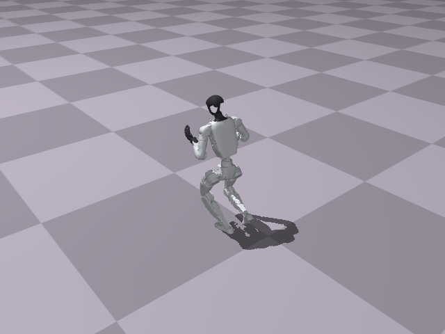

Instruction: Run

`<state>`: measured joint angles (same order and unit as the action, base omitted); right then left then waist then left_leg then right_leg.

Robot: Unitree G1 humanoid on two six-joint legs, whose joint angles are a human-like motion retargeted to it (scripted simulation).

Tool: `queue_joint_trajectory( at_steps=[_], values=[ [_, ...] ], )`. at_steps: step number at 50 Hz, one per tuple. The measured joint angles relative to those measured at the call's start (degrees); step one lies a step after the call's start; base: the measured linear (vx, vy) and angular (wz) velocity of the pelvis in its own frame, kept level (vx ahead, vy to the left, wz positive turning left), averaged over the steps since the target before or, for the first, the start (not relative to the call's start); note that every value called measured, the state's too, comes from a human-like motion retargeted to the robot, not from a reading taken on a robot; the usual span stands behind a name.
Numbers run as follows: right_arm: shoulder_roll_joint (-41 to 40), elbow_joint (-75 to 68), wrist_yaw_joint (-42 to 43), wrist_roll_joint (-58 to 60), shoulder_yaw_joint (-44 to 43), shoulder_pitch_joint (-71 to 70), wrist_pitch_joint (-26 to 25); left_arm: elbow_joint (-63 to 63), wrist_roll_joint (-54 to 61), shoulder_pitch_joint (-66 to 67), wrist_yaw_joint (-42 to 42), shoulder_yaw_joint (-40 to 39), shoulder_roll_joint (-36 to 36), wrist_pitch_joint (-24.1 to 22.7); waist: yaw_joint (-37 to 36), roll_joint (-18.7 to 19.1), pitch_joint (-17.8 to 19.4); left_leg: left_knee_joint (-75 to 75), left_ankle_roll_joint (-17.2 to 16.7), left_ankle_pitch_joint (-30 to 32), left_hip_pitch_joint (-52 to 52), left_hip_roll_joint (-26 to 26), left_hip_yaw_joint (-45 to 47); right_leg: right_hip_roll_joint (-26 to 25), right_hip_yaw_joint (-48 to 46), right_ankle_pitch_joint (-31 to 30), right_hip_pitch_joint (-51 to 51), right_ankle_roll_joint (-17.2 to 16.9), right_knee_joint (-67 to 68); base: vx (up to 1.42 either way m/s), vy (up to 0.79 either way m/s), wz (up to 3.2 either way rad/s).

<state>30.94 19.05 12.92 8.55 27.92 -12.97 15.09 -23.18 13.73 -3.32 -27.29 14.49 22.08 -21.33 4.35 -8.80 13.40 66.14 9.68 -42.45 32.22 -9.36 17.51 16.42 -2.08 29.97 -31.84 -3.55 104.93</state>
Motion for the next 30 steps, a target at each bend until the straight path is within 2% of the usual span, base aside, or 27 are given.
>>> queue_joint_trajectory(
  at_steps=[2,5,10,19,30],
  values=[
    [1.0,-1.0,0.1,-1.2,0.6,0.7,0.2,0.8,1.1,-0.9,0.0,0.1,-0.5,-0.4,1.4,1.4,-0.4,-2.2,-1.7,0.9,-2.0,0.6,-1.0,-0.7,-0.6,2.8,-2.1,1.0,-6.0,0.28,-0.04,-0.09],
    [1.9,-2.1,-0.2,-2.7,1.4,1.5,0.5,2.3,3.4,-0.6,1.7,0.8,-1.0,-0.9,3.1,3.4,-1.0,-5.0,-4.9,3.8,-4.6,1.9,-2.5,-3.3,-1.6,5.4,-3.6,0.7,-18.4,0.27,-0.08,0.05],
    [2.1,-4.3,-2.7,-5.1,2.4,2.2,0.1,6.6,7.7,1.5,8.0,3.2,-1.0,0.1,2.7,6.7,-1.8,-4.0,-8.4,7.2,-6.7,5.6,-5.2,-10.9,-0.8,2.9,-1.9,-1.9,-35.9,0.21,-0.09,0.01],
    [1.4,-8.0,-9.4,-9.3,3.4,0.5,-1.9,15.1,13.3,4.8,20.2,5.2,-3.6,5.5,-2.6,9.5,0.0,3.0,-10.7,3.6,-10.8,10.8,-8.0,-15.2,-4.3,7.1,7.7,0.3,-41.9,0.15,-0.08,-0.07],
    [0.0,-11.8,-14.1,-16.9,2.5,3.3,-3.6,20.8,16.8,5.8,27.4,7.3,-4.8,8.3,-4.1,11.5,0.4,-5.1,-11.7,0.3,-18.1,13.1,-8.6,-16.4,-7.3,7.5,18.2,0.0,-51.8,0.13,-0.03,0.14]
  ],
)
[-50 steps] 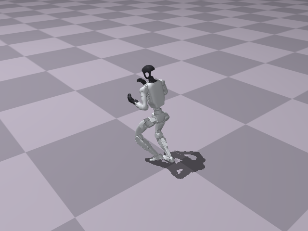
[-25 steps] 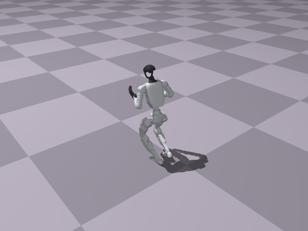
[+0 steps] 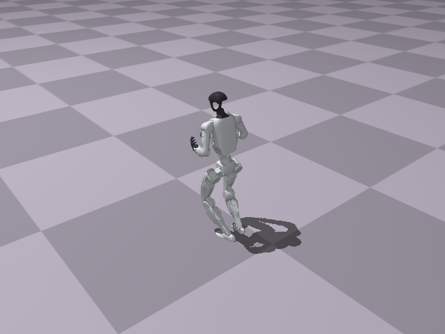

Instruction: Run

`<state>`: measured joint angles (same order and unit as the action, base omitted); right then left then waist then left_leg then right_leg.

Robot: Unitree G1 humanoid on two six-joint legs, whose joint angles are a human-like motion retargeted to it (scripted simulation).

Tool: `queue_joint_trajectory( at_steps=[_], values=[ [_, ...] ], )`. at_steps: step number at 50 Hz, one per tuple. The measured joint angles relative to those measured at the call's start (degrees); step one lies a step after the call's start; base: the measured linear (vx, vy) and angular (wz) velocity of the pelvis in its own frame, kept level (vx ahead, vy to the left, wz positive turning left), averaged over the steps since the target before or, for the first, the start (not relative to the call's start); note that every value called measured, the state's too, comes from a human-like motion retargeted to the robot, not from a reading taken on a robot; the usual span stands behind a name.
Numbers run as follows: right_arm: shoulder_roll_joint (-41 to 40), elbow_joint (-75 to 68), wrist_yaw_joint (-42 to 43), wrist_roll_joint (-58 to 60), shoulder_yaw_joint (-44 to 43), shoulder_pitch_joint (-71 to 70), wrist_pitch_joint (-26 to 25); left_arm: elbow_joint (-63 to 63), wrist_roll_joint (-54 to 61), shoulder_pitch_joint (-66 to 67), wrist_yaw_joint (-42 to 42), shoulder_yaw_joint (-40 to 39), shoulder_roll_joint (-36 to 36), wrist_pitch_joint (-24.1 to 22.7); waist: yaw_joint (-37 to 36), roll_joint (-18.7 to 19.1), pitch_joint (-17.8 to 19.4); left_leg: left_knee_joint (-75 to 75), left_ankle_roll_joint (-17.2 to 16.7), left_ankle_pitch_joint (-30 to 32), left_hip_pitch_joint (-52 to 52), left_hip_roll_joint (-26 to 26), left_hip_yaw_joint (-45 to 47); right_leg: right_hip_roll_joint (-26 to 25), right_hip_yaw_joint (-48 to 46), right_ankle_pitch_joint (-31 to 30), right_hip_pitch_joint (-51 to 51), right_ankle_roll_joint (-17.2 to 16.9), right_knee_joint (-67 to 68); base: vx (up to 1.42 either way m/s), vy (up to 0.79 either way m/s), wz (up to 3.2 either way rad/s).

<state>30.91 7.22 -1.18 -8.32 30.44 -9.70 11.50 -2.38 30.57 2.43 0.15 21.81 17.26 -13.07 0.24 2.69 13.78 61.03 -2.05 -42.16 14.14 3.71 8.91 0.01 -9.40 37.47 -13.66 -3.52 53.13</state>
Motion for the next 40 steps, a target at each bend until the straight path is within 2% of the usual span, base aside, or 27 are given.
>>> queue_joint_trajectory(
  at_steps=[12,23,32,37,40],
  values=[
    [-0.3,-7.8,-3.8,-6.1,-0.2,1.2,-1.1,11.3,-0.9,-1.1,6.9,5.2,-0.2,2.2,0.9,0.9,1.1,-8.6,-0.5,-1.9,-7.8,-1.7,0.0,1.2,-0.8,1.5,6.8,-0.8,-4.3,0.07,0.02,0.12],
    [-1.0,-12.2,-6.7,-7.9,1.2,1.1,-1.6,17.3,-4.6,1.0,10.0,7.0,1.2,2.6,1.1,0.2,2.2,-9.8,0.4,-2.2,-9.7,-4.6,0.5,4.5,-0.2,3.0,6.7,-2.0,-0.5,0.0,0.05,0.03],
    [0.8,-11.5,-7.9,-6.5,1.8,0.1,-1.7,15.6,-9.4,0.4,7.8,5.9,2.6,1.7,1.0,-3.1,1.8,-10.2,2.7,-2.0,-6.9,-9.6,1.1,9.6,1.9,3.7,-0.2,-2.8,8.7,-0.03,0.09,0.04],
    [1.8,-10.4,-8.3,-6.4,2.1,0.1,-1.8,12.6,-12.2,-1.2,4.5,5.1,3.0,0.9,2.2,-5.7,2.2,-8.6,4.0,-2.1,-4.5,-12.3,1.7,14.1,2.2,0.0,-7.3,-2.5,20.3,-0.05,0.1,0.06],
    [2.2,-9.3,-8.0,-6.8,2.2,0.4,-1.8,10.7,-13.8,-2.6,1.8,4.7,3.0,0.6,3.5,-6.8,1.8,-8.2,4.5,-2.0,-2.6,-13.5,1.7,15.2,3.1,-1.3,-12.6,-2.3,25.6,-0.03,0.09,0.16]
  ],
)
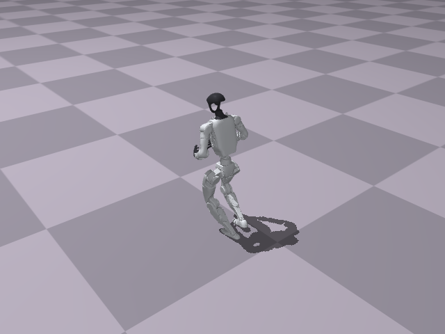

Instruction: Run

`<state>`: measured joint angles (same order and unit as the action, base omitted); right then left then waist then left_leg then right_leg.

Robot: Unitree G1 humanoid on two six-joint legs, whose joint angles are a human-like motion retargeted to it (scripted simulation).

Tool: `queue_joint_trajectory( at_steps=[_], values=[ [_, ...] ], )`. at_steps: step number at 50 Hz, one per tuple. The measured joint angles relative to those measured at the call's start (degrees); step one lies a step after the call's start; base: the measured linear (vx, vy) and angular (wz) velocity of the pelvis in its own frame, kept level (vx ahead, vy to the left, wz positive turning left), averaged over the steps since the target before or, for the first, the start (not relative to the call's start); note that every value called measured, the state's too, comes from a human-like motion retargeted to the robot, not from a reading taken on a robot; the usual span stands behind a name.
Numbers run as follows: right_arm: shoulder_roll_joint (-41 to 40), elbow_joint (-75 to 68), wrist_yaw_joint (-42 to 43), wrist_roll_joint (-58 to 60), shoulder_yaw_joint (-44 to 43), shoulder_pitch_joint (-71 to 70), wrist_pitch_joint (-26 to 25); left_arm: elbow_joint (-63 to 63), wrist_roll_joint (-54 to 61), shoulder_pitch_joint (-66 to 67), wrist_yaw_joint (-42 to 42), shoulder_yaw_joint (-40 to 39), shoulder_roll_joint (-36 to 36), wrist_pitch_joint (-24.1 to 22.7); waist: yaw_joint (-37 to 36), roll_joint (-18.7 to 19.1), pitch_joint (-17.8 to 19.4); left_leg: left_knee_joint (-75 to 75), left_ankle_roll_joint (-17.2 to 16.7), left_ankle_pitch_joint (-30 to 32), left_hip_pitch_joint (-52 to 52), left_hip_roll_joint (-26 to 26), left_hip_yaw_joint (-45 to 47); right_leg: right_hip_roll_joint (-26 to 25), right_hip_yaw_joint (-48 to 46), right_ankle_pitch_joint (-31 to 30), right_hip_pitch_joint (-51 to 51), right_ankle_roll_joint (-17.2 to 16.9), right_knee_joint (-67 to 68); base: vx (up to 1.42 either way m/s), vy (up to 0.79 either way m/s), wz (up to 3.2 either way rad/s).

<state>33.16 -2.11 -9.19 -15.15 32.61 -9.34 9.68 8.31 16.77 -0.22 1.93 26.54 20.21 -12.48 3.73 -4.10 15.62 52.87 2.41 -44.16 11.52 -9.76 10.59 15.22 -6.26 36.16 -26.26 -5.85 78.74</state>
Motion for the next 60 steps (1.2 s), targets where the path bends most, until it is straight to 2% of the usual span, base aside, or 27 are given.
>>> queue_joint_trajectory(
  at_steps=[5,9,17,22,28,33,40,47,52,60],
  values=[
    [0.6,1.7,1.0,-0.6,0.4,1.3,0.2,-2.3,-1.9,-2.5,-4.5,-0.1,-0.7,-0.7,2.0,0.0,-1.0,0.9,-0.1,-0.2,2.7,0.5,-0.8,-1.8,0.7,-2.2,-7.6,-0.8,0.9,0.0,0.05,0.14],
    [0.8,2.3,2.3,-0.6,0.6,2.7,0.3,-2.8,-2.9,-4.3,-6.9,0.1,-1.2,-1.4,2.8,1.0,-2.1,1.1,-0.5,-0.4,4.0,1.9,-1.5,-4.4,0.6,-3.5,-11.6,-1.8,-5.3,0.05,0.01,0.06],
    [-1.1,1.4,4.3,0.8,0.7,4.7,0.1,-0.5,-3.4,-5.6,-8.7,0.2,-2.0,-2.0,2.1,2.5,-4.2,2.4,-1.1,-1.1,4.7,4.7,-2.7,-8.6,0.1,-7.1,-13.4,-3.1,-15.9,0.1,-0.03,0.03],
    [-2.9,-1.4,5.7,2.2,0.3,4.2,0.1,2.7,-3.5,-4.3,-8.3,-0.4,-2.4,-1.8,0.9,3.5,-4.5,8.1,-2.7,-0.9,5.3,7.2,-3.9,-10.6,-1.1,-5.6,-11.4,-1.3,-15.3,0.13,-0.09,0.01],
    [-4.9,-4.7,6.9,3.4,-0.4,2.5,0.2,6.0,-5.0,-2.2,-6.8,-1.6,-2.8,-1.3,-1.2,4.8,-4.3,22.2,-6.9,6.5,11.6,11.6,-5.2,-13.7,-2.1,-2.7,-11.9,2.0,-11.5,0.11,-0.1,-0.03],
    [-5.9,-6.3,8.8,4.0,-1.2,0.8,0.6,6.5,-6.7,-1.1,-6.2,-2.5,-2.7,-1.4,-2.7,4.3,-4.1,35.8,-7.0,9.3,20.8,13.8,-5.4,-14.8,-1.8,1.9,-15.6,5.5,-5.2,0.06,-0.07,0.05],
    [-7.2,-7.4,12.7,3.7,-3.6,-1.6,2.0,4.7,-8.5,-0.6,-8.0,-3.6,-2.7,-2.1,-2.5,2.0,-4.1,52.4,-4.6,12.0,35.8,15.4,-3.7,-14.2,0.1,8.9,-25.1,9.3,7.1,-0.02,-0.01,0.19],
    [-8.6,-7.8,16.7,-0.2,-6.1,-4.7,3.7,0.6,-9.7,-2.0,-13.2,-4.8,-2.8,-4.1,-0.8,0.5,-3.5,65.5,0.3,11.0,51.3,19.5,-1.6,-13.6,1.4,13.8,-37.3,11.5,19.7,-0.11,0.02,0.18],
    [-9.4,-7.5,18.9,-4.0,-7.4,-5.5,5.1,-2.7,-9.4,-2.8,-17.2,-4.9,-2.8,-5.7,-0.2,0.5,-2.9,71.0,3.7,9.4,59.8,22.8,-0.8,-13.8,1.5,13.8,-44.4,11.9,26.6,-0.13,0.01,0.02],
    [-10.1,-7.7,21.1,-6.4,-8.8,-3.4,6.2,-4.6,-9.3,-2.3,-21.2,-3.7,-2.6,-7.0,0.8,0.8,-2.0,72.2,5.9,6.4,65.6,21.8,0.4,-13.1,1.8,13.1,-48.8,10.0,35.6,-0.09,0.02,0.09]
  ],
)
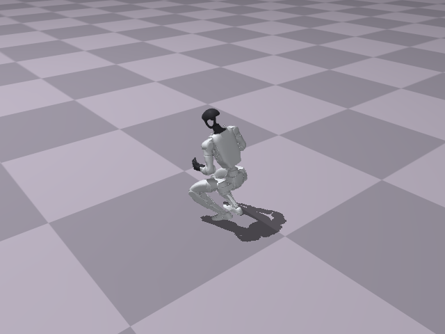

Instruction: Run

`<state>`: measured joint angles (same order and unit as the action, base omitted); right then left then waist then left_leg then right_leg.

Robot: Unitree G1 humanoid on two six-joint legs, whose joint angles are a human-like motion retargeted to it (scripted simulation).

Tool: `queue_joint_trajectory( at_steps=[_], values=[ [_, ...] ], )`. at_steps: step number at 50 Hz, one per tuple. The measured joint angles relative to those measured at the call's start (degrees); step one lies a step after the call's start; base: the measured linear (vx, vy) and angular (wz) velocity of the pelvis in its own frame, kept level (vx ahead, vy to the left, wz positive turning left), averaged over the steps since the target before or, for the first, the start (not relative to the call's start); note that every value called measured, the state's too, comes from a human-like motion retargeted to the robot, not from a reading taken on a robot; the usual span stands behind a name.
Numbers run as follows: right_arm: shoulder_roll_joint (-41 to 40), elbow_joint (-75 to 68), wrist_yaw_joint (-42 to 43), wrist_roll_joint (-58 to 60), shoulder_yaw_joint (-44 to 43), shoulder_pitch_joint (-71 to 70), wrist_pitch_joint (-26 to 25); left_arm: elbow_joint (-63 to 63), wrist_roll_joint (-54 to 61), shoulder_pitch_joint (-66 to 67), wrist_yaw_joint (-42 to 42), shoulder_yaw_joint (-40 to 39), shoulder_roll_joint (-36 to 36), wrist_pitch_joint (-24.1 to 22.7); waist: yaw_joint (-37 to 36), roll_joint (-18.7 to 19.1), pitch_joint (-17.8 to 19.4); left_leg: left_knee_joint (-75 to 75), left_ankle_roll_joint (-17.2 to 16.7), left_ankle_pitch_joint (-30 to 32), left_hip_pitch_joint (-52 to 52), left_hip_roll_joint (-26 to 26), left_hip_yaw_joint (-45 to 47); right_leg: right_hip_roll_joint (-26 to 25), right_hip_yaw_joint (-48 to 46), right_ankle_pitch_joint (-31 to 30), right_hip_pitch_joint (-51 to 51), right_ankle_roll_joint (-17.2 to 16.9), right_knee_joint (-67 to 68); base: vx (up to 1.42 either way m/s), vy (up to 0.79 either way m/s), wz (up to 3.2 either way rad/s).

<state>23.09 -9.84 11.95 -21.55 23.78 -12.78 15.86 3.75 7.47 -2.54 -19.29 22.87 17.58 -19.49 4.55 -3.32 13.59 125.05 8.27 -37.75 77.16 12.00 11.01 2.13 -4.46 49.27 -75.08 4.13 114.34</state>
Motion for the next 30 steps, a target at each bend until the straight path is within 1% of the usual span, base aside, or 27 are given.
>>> queue_joint_trajectory(
  at_steps=[5,9,13,18,20,24,30],
  values=[
    [0.2,-1.2,0.6,1.3,-0.9,1.8,-0.1,2.0,-0.4,1.0,-0.4,0.9,0.8,0.1,0.2,0.6,0.0,0.1,2.0,-3.0,0.0,0.0,0.0,-0.6,0.2,-1.6,-0.7,-1.9,3.7,-0.08,0.04,0.02],
    [0.5,-2.4,0.4,1.9,-2.1,3.0,-0.1,4.1,-0.3,1.6,0.2,1.3,1.9,0.3,0.4,1.0,0.3,0.6,2.6,-4.0,-1.0,0.0,-0.4,-1.5,0.6,-4.0,-0.2,-3.9,6.1,-0.08,0.05,0.07],
    [0.9,-3.4,-0.3,2.5,-3.2,4.4,-0.1,5.9,0.3,2.8,1.2,1.4,3.5,0.5,0.9,1.2,0.6,0.5,1.8,-3.3,-1.6,-0.5,-1.5,-3.7,1.3,-7.2,0.4,-6.9,7.8,-0.09,0.04,0.08],
    [1.9,-4.5,-1.4,3.6,-4.2,5.2,-0.3,7.7,0.6,4.0,2.9,1.2,6.0,0.6,1.7,1.3,1.3,-0.6,-0.8,-1.1,-1.7,-1.7,-4.0,-6.3,1.9,-11.5,1.0,-10.6,9.4,-0.1,0.01,0.01],
    [2.3,-5.3,-1.7,4.2,-4.3,5.1,-0.5,8.4,0.4,4.2,3.6,1.2,7.0,0.6,1.8,1.3,1.4,-1.2,-1.9,-0.3,-1.8,-2.0,-5.2,-6.3,1.9,-13.0,1.2,-10.9,9.9,-0.1,-0.01,-0.12],
    [2.7,-7.0,-2.0,5.8,-4.2,4.3,-0.5,9.7,-0.8,4.1,4.5,1.5,8.6,0.7,2.0,1.3,1.6,-2.4,-3.2,0.8,-2.2,-1.8,-7.0,-3.9,2.3,-14.0,1.3,-9.5,9.7,-0.09,-0.02,-0.14],
    [3.6,-8.7,-2.1,7.6,-3.8,2.3,-0.9,10.2,-2.3,3.1,4.9,1.6,10.4,0.5,2.3,1.4,2.5,-3.8,-3.1,0.2,-3.1,-1.6,-8.5,-1.6,2.6,-13.8,2.0,-8.2,7.2,-0.07,-0.03,0.0]
  ],
)
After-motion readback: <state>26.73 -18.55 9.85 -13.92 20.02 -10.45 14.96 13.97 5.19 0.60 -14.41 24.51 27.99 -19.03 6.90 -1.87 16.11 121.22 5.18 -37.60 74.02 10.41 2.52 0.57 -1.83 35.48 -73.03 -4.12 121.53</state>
